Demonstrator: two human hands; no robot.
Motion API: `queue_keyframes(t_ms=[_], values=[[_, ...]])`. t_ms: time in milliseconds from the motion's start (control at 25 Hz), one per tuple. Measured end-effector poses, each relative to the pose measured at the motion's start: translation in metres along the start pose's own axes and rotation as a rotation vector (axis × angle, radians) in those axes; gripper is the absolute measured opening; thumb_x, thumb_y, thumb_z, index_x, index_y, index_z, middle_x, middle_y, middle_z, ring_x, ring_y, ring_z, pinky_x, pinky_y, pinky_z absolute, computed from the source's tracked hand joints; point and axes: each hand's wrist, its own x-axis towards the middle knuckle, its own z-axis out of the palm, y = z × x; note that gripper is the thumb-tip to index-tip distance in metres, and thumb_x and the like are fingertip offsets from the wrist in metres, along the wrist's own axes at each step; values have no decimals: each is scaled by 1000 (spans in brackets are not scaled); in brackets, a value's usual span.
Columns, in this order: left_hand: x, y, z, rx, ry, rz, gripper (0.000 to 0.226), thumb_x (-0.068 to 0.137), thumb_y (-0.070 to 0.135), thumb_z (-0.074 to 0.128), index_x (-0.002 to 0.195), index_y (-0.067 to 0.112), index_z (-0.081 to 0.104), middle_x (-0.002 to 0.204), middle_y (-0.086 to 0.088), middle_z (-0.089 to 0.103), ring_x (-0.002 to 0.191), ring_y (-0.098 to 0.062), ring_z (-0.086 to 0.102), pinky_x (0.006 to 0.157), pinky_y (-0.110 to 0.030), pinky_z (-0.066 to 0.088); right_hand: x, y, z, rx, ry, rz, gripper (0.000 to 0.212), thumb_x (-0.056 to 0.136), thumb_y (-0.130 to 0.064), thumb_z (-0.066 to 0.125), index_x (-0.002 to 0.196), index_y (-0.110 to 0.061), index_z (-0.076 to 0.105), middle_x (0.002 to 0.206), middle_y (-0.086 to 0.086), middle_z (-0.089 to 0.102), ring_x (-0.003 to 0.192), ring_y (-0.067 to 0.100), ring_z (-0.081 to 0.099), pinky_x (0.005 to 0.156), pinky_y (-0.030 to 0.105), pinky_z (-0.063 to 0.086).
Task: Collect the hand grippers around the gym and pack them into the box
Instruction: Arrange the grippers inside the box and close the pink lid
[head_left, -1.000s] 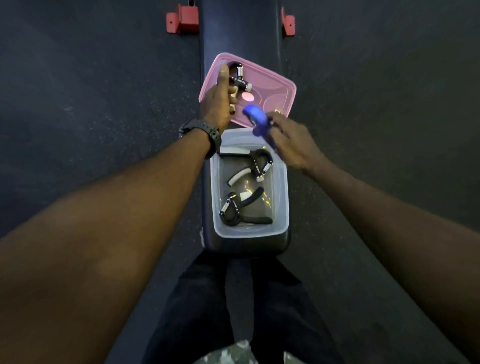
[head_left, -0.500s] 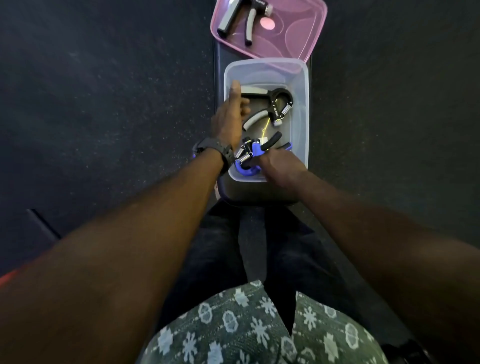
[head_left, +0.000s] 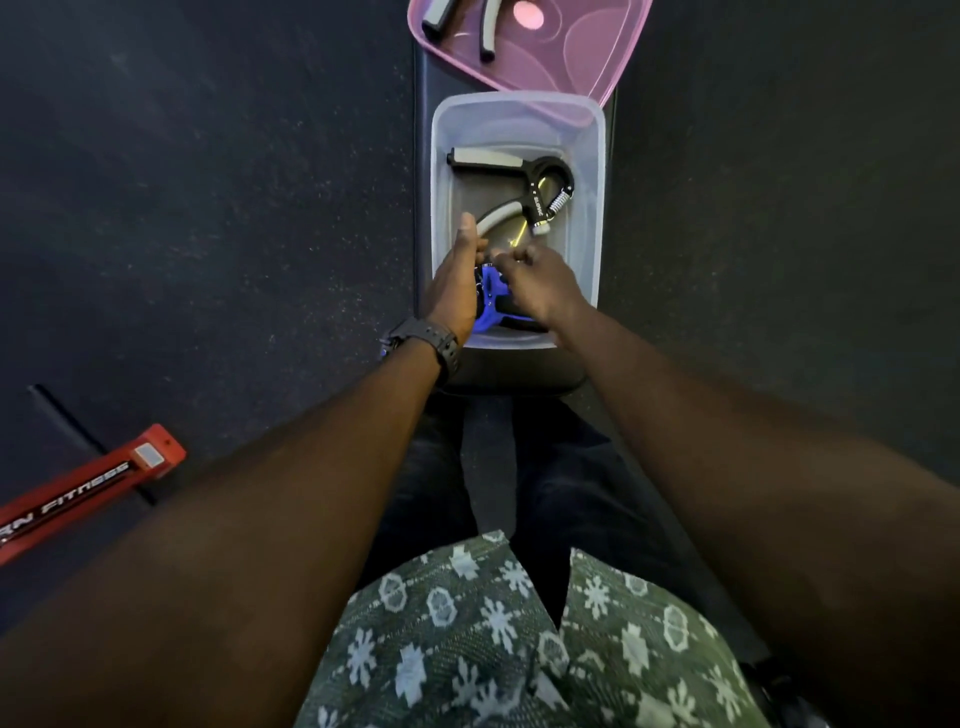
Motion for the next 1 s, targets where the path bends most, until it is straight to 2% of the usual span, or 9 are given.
queue_keyframes(t_ms=[80, 160, 280, 360, 480, 640, 720, 800, 1000], values=[[1, 3, 1, -27, -3, -7, 60, 77, 75, 31, 90, 27, 65, 98, 4, 70, 94, -3, 67, 88, -23, 47, 0, -2, 2, 45, -5, 22, 30, 95, -42, 56, 106, -15, 64, 120, 13, 68, 113, 29, 63, 103, 49, 49], [5, 4, 1, -26, -14, -1, 64, 75, 78, 33, 85, 26, 68, 91, 4, 74, 87, -6, 70, 85, -27, 52, 2, -4, 0, 102, -3, 26, 35, 94, -43, 57, 109, -12, 66, 118, 11, 69, 107, 27, 64, 102, 51, 50], [17, 28, 5, -43, 1, 73, 60, 77, 75, 38, 78, 26, 70, 83, 6, 75, 82, -7, 71, 79, -29, 56, 8, -25, -13, 175, 27, -45, 25, 94, -42, 57, 91, -20, 68, 101, 8, 74, 98, 30, 68, 96, 53, 53], [41, 71, 8, -73, 50, 148, 57, 79, 71, 37, 81, 23, 69, 81, 7, 73, 76, -7, 68, 73, -23, 52, 26, -56, -32, 239, 77, -133, 25, 94, -42, 58, 79, -22, 64, 90, 6, 71, 88, 29, 68, 90, 50, 55], [88, 157, 7, -39, 116, 280, 58, 80, 70, 32, 84, 23, 67, 89, 1, 69, 83, -15, 60, 85, -35, 49, 66, -120, -75, 352, 157, -231, 23, 93, -40, 58, 80, -21, 62, 80, 3, 66, 72, 19, 61, 69, 39, 52], [148, 230, 4, 6, 107, 360, 56, 93, 65, 28, 87, 23, 65, 92, 3, 68, 83, -10, 62, 82, -31, 50, 123, -187, -112, 375, 206, -293, 28, 98, -38, 51, 78, -20, 58, 77, 3, 58, 65, 20, 53, 61, 34, 45], [177, 243, 6, 13, 81, 358, 62, 87, 70, 28, 95, 22, 66, 97, 4, 68, 84, -8, 61, 82, -29, 46, 152, -204, -113, 325, 204, -300, 30, 100, -41, 47, 80, -20, 57, 83, 6, 61, 71, 22, 56, 67, 37, 48], [198, 238, 4, 67, 87, 335, 70, 83, 74, 26, 101, 21, 67, 107, -1, 69, 91, -11, 61, 93, -34, 47, 178, -206, -106, 204, 210, -307, 31, 101, -40, 42, 90, -17, 60, 94, 13, 61, 87, 28, 56, 82, 44, 48], [233, 207, -3, 291, 169, 253, 95, 77, 82, 12, 130, 21, 62, 141, -6, 58, 130, -27, 52, 116, -47, 33, 223, -192, -81, 71, 194, -191, 49, 101, -37, 36, 118, 1, 63, 112, 22, 66, 100, 36, 59, 103, 52, 48]])
